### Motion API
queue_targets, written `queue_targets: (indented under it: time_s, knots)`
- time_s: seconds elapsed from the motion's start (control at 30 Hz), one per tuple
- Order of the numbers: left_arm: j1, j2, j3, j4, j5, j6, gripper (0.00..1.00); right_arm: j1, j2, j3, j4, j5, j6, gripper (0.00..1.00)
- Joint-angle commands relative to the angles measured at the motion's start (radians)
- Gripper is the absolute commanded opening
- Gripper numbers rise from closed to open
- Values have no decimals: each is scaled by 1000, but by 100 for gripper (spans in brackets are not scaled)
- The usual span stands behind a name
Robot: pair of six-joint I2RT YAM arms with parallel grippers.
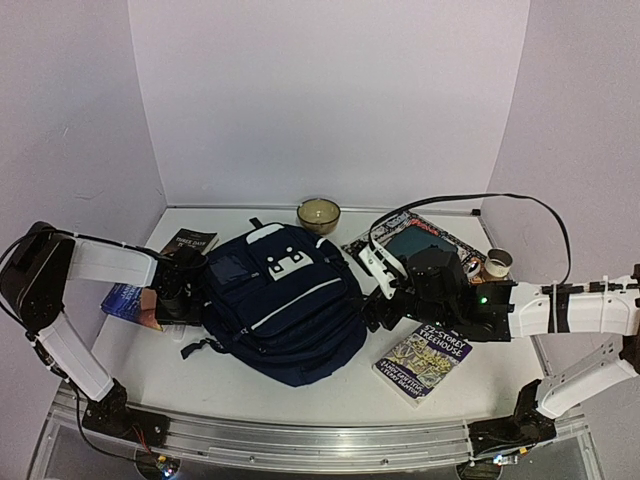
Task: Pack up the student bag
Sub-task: Pick up the pen at the center of the board.
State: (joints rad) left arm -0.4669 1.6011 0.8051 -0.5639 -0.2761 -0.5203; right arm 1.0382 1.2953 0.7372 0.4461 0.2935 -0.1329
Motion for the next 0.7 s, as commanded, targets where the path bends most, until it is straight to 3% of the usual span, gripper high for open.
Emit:
queue_targets:
  time_s: [0.0,0.23,0.37,0.67]
  knots:
    - [5,14,-24,9,119,15,53,-4,-23,-5,27,-8,15,89]
    - [5,-49,-55,6,152,8,31,-3,4,19,25,-24,15,90]
    - [5,-66,-68,4,164,4,18,-4,10,29,21,-39,21,96]
    - [5,-225,-71,-1,181,-26,1,-4,36,86,-5,-95,89,98]
